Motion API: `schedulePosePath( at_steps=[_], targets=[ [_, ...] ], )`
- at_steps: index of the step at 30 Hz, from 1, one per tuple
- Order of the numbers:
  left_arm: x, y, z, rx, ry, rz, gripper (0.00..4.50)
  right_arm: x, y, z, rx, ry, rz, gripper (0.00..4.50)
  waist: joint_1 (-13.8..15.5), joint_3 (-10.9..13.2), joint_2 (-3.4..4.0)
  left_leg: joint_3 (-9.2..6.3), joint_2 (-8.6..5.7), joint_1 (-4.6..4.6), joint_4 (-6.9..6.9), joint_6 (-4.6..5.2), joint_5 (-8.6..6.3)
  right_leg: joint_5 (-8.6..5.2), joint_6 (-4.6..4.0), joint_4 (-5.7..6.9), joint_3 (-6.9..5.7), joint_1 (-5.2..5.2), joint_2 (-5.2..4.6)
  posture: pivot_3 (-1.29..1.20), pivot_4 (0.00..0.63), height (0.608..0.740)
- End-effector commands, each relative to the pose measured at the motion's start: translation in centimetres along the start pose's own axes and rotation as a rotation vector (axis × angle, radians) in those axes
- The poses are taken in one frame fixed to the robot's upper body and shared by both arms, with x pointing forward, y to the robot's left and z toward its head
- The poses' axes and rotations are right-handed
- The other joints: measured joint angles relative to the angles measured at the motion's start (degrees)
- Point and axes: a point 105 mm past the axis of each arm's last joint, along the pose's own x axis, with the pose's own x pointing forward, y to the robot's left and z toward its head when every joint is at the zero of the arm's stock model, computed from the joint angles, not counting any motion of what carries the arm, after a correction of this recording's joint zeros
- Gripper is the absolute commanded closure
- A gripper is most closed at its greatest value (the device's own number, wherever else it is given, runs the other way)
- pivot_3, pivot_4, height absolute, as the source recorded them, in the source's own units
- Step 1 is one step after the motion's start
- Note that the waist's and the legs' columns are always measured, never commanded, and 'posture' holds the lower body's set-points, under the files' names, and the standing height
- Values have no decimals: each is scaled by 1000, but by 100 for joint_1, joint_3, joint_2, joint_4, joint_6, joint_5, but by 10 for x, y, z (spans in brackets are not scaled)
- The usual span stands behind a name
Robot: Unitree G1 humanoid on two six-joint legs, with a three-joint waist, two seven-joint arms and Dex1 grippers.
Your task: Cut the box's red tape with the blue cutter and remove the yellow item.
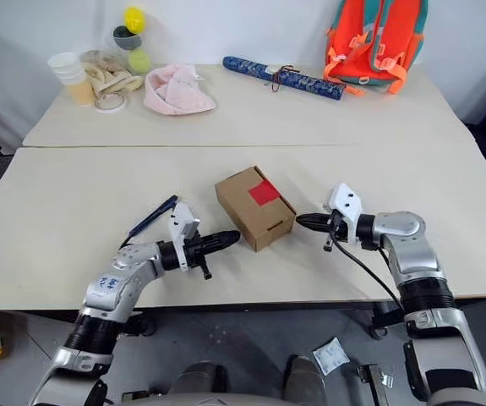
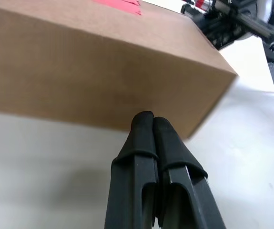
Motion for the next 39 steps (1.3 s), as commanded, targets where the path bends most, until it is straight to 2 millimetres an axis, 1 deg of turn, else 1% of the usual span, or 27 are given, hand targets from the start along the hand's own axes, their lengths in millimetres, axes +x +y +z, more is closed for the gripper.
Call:
schedulePosePath(
  at_steps=[1, 2, 3, 5, 7, 9, 10, 12, 13, 14, 15, 17, 19, 21, 24, 25, 26, 27, 28, 30, 31, 32, 33, 35, 37, 39],
  targets=[
    [-65, 7, 33, 29, -103, 99, 4090, -43, -1, 32, -26, -98, -23, 4151, 6, 0, 0, -1, 2, 1, -6, 0, 0, 0, 0, -1, -1, -2, 0, 0, 150, 740],
    [-74, 7, 34, 31, -97, 121, 3881, -47, 3, 34, -26, -105, -18, 3937, 7, 0, 0, -4, 4, 1, -11, -3, -2, 0, 0, -3, -4, -3, 1, 0, 150, 740],
    [-87, 8, 33, 58, -74, 151, 3579, -49, 8, 37, -27, -125, -16, 3614, 11, 0, 0, -3, 5, 5, -12, -3, -2, 0, 0, -2, -4, -2, 1, 0, 150, 740],
    [-127, 11, 37, 93, -44, 251, 2973, -55, 21, 47, -72, -171, -29, 2900, 13, 0, 0, 0, 4, 6, -5, -2, -2, 0, 0, -12, -3, 8, 1, 0, 150, 740],
    [-150, 12, 39, 132, -15, 314, 2336, -59, 28, 53, -96, -200, -52, 2173, 18, 0, 0, 1, 5, 11, -4, -2, -4, 0, 0, -9, 0, 11, 1, 0, 150, 740],
    [-180, 15, 32, 125, 17, 387, 1748, -64, 28, 75, -26, -362, -110, 1509, 20, 1, 1, 3, 4, 9, -2, -1, -4, 0, -1, -8, 3, 8, 1, 0, 150, 740],
    [-190, 16, 28, 121, 31, 413, 1419, -66, 29, 83, 4, -421, -129, 1110, 20, 1, 1, 3, 4, 10, -2, -1, -5, 0, -1, -7, 4, 8, 1, 0, 150, 740],
    [-229, 28, 13, 84, 77, 548, 846, -56, 53, 91, -29, -439, -20, 445, 26, -1, 4, 2, 4, 11, -3, -1, -5, 0, -3, -6, 4, 6, 1, 0, 150, 740],
    [-246, 33, 9, 72, 80, 609, 531, -52, 65, 92, -55, -443, 39, 76, 27, -1, 4, 3, 4, 11, -9, -2, -6, -1, -5, -7, 3, 4, 2, 0, 150, 740],
    [-260, 37, 8, 72, 80, 666, 250, -48, 74, 91, -78, -440, 88, 0, 27, -1, 3, 2, 6, 11, -12, -3, -7, -2, -6, -8, 3, 1, 4, 0, 150, 740],
    [-267, 40, 8, 76, 76, 694, 18, -46, 79, 91, -90, -440, 111, 0, 31, 0, -2, 1, 7, 11, -17, -2, -10, -2, -6, -8, 2, 0, 7, 0, 150, 740],
    [-290, 42, 7, 15, 64, 770, 18, -41, 91, 86, -46, -406, 195, 0, 37, 0, -6, 2, 8, 7, -13, 5, -17, -2, -6, -9, 1, -1, 7, 0, 150, 740],
    [-302, 39, 7, -4, 78, 802, 18, -39, 95, 87, -73, -414, 215, 0, 24, -3, -14, 7, 8, 5, -6, 9, -20, -2, -5, -11, 2, -1, 6, 0, 150, 740],
    [-303, 37, 8, 4, 87, 797, 18, -38, 97, 88, -94, -424, 219, 0, 18, -3, -13, 8, 8, 7, -7, 8, -21, -2, -5, -10, 2, -1, 5, 0, 150, 740],
    [-292, 38, 11, 23, 95, 768, 18, -37, 97, 86, -103, -419, 214, 0, 31, -3, -12, 8, 11, 10, -8, 6, -21, -2, -5, -6, 2, -2, 6, 0, 150, 740],
    [-286, 39, 13, 22, 96, 754, 18, -36, 98, 86, -108, -415, 214, 0, 32, -3, -12, 8, 12, 11, -8, 6, -21, -2, -5, -5, 2, -2, 6, 0, 150, 740],
    [-271, 38, 13, 11, 126, 697, 18, -37, 98, 84, -113, -406, 215, 0, 34, -3, -12, 9, 12, 10, -8, 6, -21, -2, -5, -6, 2, -2, 6, 0, 150, 740],
    [-261, 37, 13, 2, 150, 657, 18, -37, 98, 83, -117, -400, 216, 0, 43, -3, -13, 9, 12, 9, -7, 6, -21, -2, -5, -6, 3, -2, 6, 0, 150, 740],
    [-254, 35, 13, -7, 167, 632, 18, -37, 99, 82, -118, -397, 217, 0, 45, -3, -13, 8, 12, 10, -7, 5, -21, -2, -5, -4, 2, -2, 6, 0, 150, 740],
    [-205, 45, 30, 18, 136, 558, 18, -36, 98, 79, -106, -367, 191, 0, 102, -2, -9, 8, 12, 10, -8, 5, -21, -2, -5, -5, 4, -2, 6, 0, 150, 740],
    [-186, 47, 36, 17, 134, 529, 18, -36, 98, 78, -103, -350, 188, 0, 138, -2, -10, 4, 11, 10, -3, 5, -21, -2, -5, 2, 3, -1, 6, 0, 150, 740],
    [-174, 50, 35, 36, 160, 515, 18, -36, 98, 77, -106, -342, 190, 0, 169, -2, -10, 4, 12, 7, -1, 3, -20, -1, -6, 4, 3, -4, 7, 0, 150, 740],
    [-170, 52, 31, 33, 190, 509, 18, -35, 98, 76, -105, -328, 188, 0, 161, -2, -10, 5, 12, 7, 2, 3, -19, 0, -8, 4, 4, -2, 7, 0, 150, 740],
    [-163, 64, 22, 59, 253, 539, 18, -34, 97, 78, -107, -330, 181, 0, 104, -3, -7, 17, 11, 12, 0, 3, -20, 0, -7, 3, 14, -5, 7, 0, 150, 740],
    [-157, 74, 16, 36, 271, 569, 18, -33, 99, 79, -104, -331, 183, 0, 26, -3, -8, 43, 12, 22, -15, 0, -24, 0, -8, 5, 17, -21, 7, 0, 150, 740],
    [-146, 76, 9, -4, 288, 552, 18, -32, 101, 80, -93, -332, 185, 0, 8, -3, -9, 53, 16, 8, -19, -1, -24, 0, -8, 26, 18, -53, 8, 0, 150, 740]
  ],
)
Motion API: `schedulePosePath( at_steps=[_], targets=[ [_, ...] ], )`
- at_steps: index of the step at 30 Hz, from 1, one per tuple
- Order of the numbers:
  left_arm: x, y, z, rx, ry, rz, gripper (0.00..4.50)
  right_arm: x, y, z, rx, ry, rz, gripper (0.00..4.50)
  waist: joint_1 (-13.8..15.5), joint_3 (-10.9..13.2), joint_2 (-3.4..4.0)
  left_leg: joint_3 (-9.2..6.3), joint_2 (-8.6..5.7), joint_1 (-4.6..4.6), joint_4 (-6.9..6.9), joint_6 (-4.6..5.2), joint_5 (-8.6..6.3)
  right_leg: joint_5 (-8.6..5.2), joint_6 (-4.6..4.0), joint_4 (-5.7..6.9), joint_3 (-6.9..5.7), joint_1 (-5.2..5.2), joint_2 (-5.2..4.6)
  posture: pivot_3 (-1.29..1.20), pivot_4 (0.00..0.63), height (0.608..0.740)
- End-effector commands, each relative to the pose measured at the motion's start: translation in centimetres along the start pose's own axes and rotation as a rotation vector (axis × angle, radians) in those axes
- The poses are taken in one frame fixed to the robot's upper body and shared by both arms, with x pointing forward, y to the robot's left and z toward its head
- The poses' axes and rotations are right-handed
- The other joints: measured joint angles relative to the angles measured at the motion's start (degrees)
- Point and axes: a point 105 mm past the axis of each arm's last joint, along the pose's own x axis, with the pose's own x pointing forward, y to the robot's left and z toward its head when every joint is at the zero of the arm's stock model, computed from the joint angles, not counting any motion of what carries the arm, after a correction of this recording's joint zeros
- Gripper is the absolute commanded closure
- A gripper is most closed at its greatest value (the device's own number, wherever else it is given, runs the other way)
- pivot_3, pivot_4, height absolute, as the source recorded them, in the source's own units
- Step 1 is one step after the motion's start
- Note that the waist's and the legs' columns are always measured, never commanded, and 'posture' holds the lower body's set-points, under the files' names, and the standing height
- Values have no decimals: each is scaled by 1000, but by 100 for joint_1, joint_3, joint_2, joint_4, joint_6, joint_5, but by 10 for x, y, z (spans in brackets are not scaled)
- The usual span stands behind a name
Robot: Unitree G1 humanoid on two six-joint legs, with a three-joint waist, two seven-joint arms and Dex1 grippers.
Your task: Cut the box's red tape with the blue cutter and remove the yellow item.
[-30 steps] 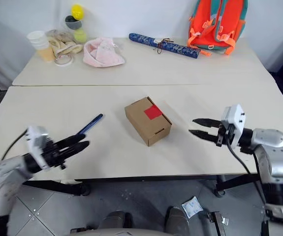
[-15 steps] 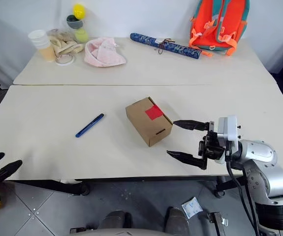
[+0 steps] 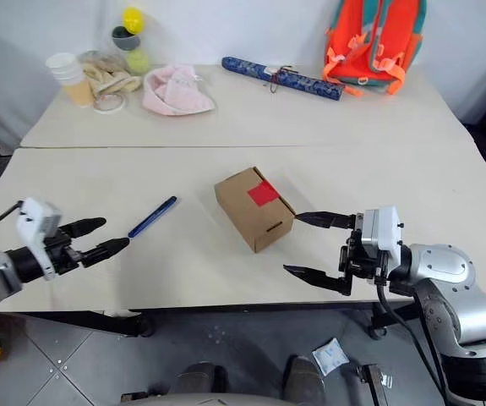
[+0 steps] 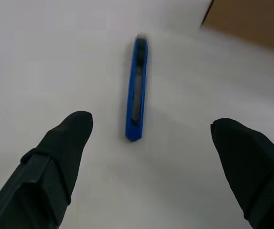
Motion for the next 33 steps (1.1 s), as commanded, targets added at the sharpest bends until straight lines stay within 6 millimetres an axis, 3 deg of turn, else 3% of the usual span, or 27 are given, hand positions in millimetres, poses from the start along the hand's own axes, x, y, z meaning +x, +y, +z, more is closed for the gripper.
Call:
schedulePosePath(
  at_steps=[1, 6, 9, 12, 21, 24, 30, 33],
  targets=[
    [14, -1, -5, -18, 41, 9, 18, 4, 8, 9, -24, -10, 20, 0, 9, 0, 0, 9, 0, -6, 1, 0, 0, 0, 0, 11, 1, -13, -2, 0, 150, 740],
    [29, 7, -7, -1, 70, 62, 18, 5, 10, 9, -15, -17, -12, 0, 56, 0, -1, 15, 0, -7, 21, 1, 0, 0, 0, 21, 9, -12, -4, 0, 150, 740],
    [36, 2, -11, -2, 100, 20, 18, 4, 8, 8, -31, -5, -39, 0, 94, -1, -1, 20, 0, -6, 39, 2, 1, 1, -1, 26, 17, -9, -4, 0, 150, 740],
    [42, 1, -14, 6, 125, -4, 599, 5, 8, 7, -33, -1, -45, 0, 162, -3, 3, 26, 0, -3, 47, 3, 0, 1, -2, 34, 26, -11, -4, 0, 150, 740],
    [48, 0, -18, 2, 149, -27, 3239, 3, 6, 6, -45, -1, -66, 0, 182, -4, 5, 29, -1, -5, 51, 6, -2, 1, -2, 36, 27, -12, -4, 0, 150, 740],
    [49, -11, -12, 27, 111, -93, 4036, 0, 6, 5, -40, 1, -75, 0, 182, -4, 5, 29, 0, -5, 51, 7, -2, 1, -2, 36, 27, -12, -4, 0, 150, 740],
    [40, -12, 19, 125, -25, -173, 4094, -7, 7, 4, -35, 13, -93, 0, 178, -3, 3, 29, 0, -10, 54, 8, -3, 1, -2, 35, 27, -14, -4, 0, 150, 740],
    [26, -28, 38, 195, -81, -335, 4094, -13, 10, 3, -26, 30, -92, 0, 159, 0, -1, 30, 0, -13, 53, 8, -3, 1, -2, 35, 27, -19, -3, 0, 150, 740]
  ],
)
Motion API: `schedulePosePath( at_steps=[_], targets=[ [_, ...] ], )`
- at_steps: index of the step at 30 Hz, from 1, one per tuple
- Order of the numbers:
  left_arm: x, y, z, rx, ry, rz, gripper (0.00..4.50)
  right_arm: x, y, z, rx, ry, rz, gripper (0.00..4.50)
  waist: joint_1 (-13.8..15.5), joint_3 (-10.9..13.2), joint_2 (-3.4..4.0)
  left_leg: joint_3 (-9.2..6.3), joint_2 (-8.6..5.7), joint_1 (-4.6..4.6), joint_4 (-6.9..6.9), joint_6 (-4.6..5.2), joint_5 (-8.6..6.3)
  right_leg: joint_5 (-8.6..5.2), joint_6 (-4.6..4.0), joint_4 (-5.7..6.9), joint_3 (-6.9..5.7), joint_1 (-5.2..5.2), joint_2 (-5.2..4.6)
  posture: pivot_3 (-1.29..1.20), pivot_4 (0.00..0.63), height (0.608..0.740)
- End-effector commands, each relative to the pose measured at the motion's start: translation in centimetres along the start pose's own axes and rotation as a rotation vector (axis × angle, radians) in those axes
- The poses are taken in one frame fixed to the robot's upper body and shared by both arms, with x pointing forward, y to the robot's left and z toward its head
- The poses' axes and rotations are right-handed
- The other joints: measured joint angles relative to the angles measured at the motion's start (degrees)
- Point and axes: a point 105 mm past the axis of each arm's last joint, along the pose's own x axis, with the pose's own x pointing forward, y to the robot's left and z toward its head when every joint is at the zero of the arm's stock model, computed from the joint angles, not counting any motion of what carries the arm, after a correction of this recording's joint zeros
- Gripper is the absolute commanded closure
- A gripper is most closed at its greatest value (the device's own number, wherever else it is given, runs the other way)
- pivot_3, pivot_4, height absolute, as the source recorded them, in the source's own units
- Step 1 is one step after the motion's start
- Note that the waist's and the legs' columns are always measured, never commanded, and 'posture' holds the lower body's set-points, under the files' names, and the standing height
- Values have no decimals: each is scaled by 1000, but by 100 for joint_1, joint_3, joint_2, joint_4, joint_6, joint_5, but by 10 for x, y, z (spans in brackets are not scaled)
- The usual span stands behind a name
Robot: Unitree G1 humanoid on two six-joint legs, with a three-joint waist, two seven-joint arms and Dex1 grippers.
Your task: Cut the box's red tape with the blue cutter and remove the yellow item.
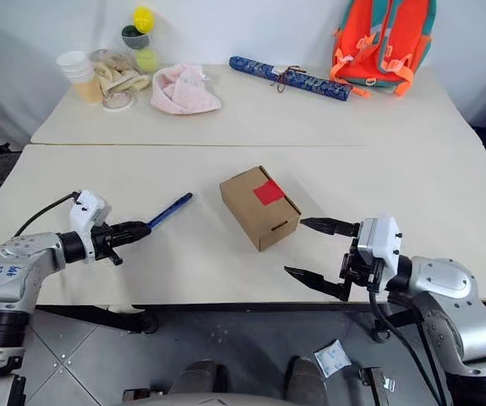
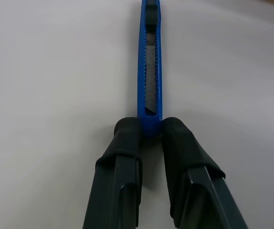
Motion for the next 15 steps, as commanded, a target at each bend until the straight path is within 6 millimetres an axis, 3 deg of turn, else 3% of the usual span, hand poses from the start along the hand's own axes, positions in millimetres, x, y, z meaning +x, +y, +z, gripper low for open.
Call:
schedulePosePath(
  at_steps=[1, 6, 8, 11, 15],
  targets=[
    [-17, -22, 31, 133, -67, -211, 4094, -9, 4, 12, -39, -9, 5, 0, -8, 0, -1, 1, 0, 0, -1, 0, 0, 0, 0, -1, 0, -1, 0, 0, 150, 740],
    [-18, -64, 8, 315, 191, -507, 4094, -18, 11, 5, 17, 66, 26, 0, -9, 0, 1, 5, 1, 0, -8, -1, -3, 0, 0, -5, 0, -3, 0, 0, 150, 740],
    [-5, -79, 4, 372, 233, -559, 4094, -22, 15, -3, 42, 129, 30, 0, 11, -1, 4, 11, 0, 2, -7, 1, -4, 0, 0, -10, 3, 0, 0, 0, 150, 740],
    [25, -110, 13, 424, 183, -632, 4094, -25, 18, -9, 59, 157, 22, 0, 71, 2, -2, 11, 0, -5, 13, 12, -10, 0, 0, -7, 3, 1, 0, 0, 150, 740],
    [58, -125, 13, 513, 184, -627, 4094, -26, 24, -16, 67, 194, 31, 0, 85, 2, -4, 10, 1, -17, 37, 17, -16, 2, 4, -2, 5, 0, 0, 0, 150, 740]
  ],
)
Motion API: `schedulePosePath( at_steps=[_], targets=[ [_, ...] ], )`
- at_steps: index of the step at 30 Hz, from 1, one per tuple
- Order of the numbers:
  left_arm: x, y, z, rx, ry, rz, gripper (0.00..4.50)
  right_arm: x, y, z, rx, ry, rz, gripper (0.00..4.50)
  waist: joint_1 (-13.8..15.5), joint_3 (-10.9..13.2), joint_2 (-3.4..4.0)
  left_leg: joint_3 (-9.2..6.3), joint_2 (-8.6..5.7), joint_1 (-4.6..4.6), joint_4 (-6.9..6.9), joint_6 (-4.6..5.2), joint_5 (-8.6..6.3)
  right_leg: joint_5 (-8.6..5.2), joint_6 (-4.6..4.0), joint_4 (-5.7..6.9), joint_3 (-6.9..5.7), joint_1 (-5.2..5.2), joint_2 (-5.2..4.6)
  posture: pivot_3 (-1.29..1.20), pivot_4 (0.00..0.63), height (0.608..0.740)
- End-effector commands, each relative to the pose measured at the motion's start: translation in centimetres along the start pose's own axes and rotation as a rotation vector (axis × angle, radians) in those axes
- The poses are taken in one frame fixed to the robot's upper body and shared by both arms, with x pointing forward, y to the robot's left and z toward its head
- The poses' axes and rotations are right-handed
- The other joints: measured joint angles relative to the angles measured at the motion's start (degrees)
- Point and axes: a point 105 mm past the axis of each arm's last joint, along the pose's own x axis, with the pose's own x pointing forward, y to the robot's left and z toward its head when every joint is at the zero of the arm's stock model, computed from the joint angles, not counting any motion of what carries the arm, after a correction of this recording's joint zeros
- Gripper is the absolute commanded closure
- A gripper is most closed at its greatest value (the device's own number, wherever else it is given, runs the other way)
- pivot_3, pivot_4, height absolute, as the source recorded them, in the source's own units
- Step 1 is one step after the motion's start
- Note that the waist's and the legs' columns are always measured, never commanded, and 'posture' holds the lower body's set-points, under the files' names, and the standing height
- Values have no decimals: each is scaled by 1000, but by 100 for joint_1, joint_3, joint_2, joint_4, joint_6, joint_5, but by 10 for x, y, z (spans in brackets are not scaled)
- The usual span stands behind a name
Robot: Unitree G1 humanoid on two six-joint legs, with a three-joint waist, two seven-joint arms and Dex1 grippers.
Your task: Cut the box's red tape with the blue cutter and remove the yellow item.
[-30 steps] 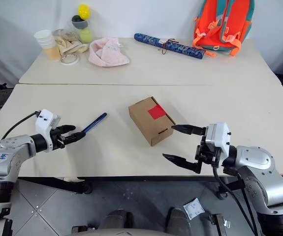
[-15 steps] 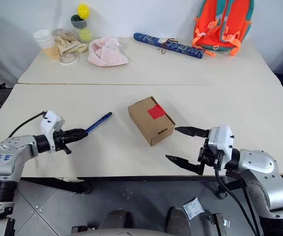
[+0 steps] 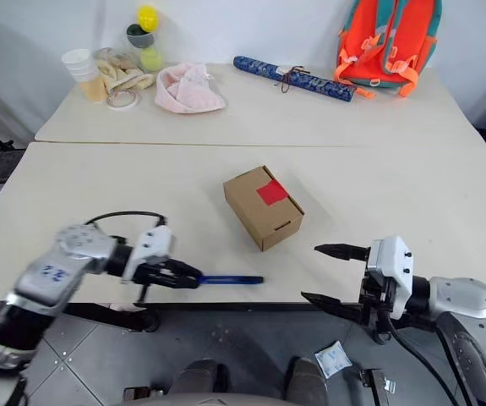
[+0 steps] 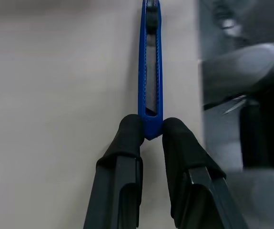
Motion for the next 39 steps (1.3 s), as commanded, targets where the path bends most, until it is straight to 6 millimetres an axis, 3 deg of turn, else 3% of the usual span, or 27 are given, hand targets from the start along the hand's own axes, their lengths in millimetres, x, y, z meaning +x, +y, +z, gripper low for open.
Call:
schedulePosePath(
  at_steps=[1, 4, 7, 12, 18, 39],
  targets=[
    [17, 10, 4, 85, 56, 43, 4094, 0, 6, 0, -36, 35, 15, 0, 9, -1, 2, 0, 0, 1, 0, 0, 0, 0, 0, 1, 0, 0, 0, 0, 150, 740],
    [30, 11, 4, 112, 86, 33, 4094, -2, 7, -3, -35, 57, 13, 0, -13, -2, 2, 1, 0, 2, -2, 0, 0, 0, 0, 0, 0, 0, 1, 0, 150, 740],
    [36, 12, 6, 122, 99, 21, 4094, -5, 8, -11, -36, 114, 16, 616, 13, -2, 3, 1, 0, 4, 2, 0, 0, 0, 0, -1, 0, 4, 0, 0, 150, 740],
    [45, 7, 13, 134, 101, -34, 4094, 3, 0, -25, -16, 233, -29, 2276, 90, -3, 3, 0, -1, 5, 13, 4, -2, 4, 3, -4, 1, 11, -1, 0, 150, 740],
    [47, 6, 16, 106, 111, -37, 4094, 21, 1, -24, -26, 270, 6, 4434, 93, -3, 3, -1, -2, 5, 13, 5, -2, 5, 3, -5, 2, 10, -1, 0, 150, 740],
    [51, 6, 19, 79, 108, -2, 4094, 69, -16, -47, 22, 303, 4, 4477, 92, -6, 2, -1, -2, 4, 14, 6, -3, 5, 3, -6, 2, 11, -1, 0, 150, 740]
  ],
)
